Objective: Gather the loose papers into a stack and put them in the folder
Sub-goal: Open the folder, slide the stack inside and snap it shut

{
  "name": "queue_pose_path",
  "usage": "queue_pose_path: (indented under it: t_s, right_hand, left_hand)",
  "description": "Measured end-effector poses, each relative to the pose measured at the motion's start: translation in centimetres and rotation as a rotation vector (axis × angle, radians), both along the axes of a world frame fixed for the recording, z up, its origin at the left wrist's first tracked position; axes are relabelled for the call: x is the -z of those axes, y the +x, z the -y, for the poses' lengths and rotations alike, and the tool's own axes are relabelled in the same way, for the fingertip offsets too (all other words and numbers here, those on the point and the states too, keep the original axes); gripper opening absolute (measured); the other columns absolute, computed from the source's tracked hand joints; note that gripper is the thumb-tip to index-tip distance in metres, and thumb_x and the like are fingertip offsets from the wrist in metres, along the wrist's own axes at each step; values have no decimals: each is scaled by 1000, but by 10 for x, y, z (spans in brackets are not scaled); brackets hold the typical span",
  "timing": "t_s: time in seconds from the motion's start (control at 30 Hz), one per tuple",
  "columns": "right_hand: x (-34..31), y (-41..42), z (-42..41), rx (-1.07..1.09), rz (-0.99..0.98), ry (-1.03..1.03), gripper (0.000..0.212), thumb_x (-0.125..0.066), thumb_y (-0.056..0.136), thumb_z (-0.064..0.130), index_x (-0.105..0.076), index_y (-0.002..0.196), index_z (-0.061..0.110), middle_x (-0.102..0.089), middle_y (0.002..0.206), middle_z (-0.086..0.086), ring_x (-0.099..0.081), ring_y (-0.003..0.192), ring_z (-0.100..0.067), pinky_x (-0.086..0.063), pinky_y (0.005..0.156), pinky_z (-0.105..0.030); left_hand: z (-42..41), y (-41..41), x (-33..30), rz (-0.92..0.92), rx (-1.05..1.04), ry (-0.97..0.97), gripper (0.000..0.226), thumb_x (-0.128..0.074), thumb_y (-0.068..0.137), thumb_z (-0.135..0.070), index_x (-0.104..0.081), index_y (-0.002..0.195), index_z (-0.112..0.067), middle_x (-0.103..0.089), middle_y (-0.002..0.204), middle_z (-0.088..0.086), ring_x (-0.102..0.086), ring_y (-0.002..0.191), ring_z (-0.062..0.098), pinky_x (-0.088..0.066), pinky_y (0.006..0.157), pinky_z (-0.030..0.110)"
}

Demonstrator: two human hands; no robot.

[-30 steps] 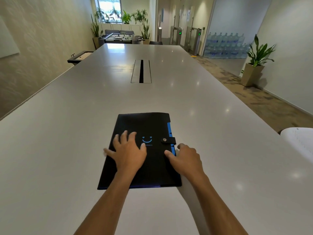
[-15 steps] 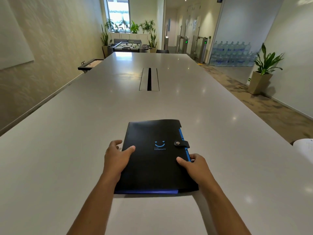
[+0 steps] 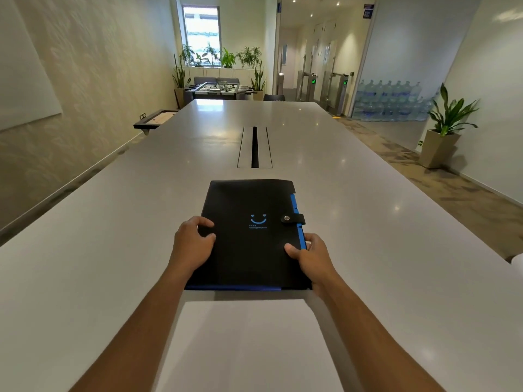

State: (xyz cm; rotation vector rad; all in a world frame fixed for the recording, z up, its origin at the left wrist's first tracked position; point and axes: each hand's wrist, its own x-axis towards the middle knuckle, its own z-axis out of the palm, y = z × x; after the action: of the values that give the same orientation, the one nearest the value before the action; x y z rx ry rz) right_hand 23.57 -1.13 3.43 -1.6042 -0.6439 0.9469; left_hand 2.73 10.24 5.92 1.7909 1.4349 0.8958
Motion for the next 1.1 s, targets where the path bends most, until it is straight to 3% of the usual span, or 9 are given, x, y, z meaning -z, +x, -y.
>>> queue_pose_path:
  t_s: [0.17,0.3,0.5,0.67,0.87,0.97,1.1]
  right_hand:
    - [-2,6,-65,34,-8,8,40,-66,89,22,-43,122,21,-59,112,-5,-64,93,-17,-56,76,-34]
    - [12,7,-109,51,56,-14,37,-65,89,20,-41,116,20,-57,114,-6,-61,97,-18,-54,81,-34]
    - [32,9,-167,63,383,-70,41,-68,86,25,-46,119,15,-60,118,-7,-60,101,-18,-50,80,-28]
    - [43,11,-205,106,764,-183,47,-64,85,39,-51,124,15,-65,115,-5,-63,105,-24,-51,85,-36]
    - [47,17,-229,89,931,-202,47,-63,85,48,-55,118,14,-61,110,-4,-62,97,-20,-48,76,-30]
    - [48,20,-232,63,976,-210,52,-61,84,54,-56,118,14,-58,111,-5,-61,96,-19,-50,77,-31]
    - [46,22,-232,46,1007,-217,57,-58,86,56,-55,124,14,-53,118,-5,-59,101,-20,-49,80,-32]
  left_hand:
    - [-62,9,-6,-68,42,84,22,-61,91,-11,-64,112,-18,-60,123,10,-57,111,26,-49,93,38]
    - [-111,16,10,-100,30,117,21,-59,91,-7,-67,108,-15,-59,125,12,-56,115,28,-47,99,41]
    - [-168,23,45,-178,37,112,23,-56,92,-5,-68,109,-15,-57,127,15,-55,115,30,-44,99,39]
    - [-203,33,59,-236,41,137,26,-51,94,-4,-68,111,-14,-52,131,17,-53,117,33,-41,101,38]
    - [-242,34,56,-340,94,106,29,-47,93,-5,-68,105,-22,-46,131,17,-53,113,36,-40,100,40]
    - [-250,36,54,-427,103,85,31,-44,93,-13,-64,109,-31,-44,133,14,-52,111,37,-42,98,44]
    - [-251,39,47,-706,95,94,34,-37,97,-27,-56,120,-42,-48,138,8,-39,123,34,-31,99,46]
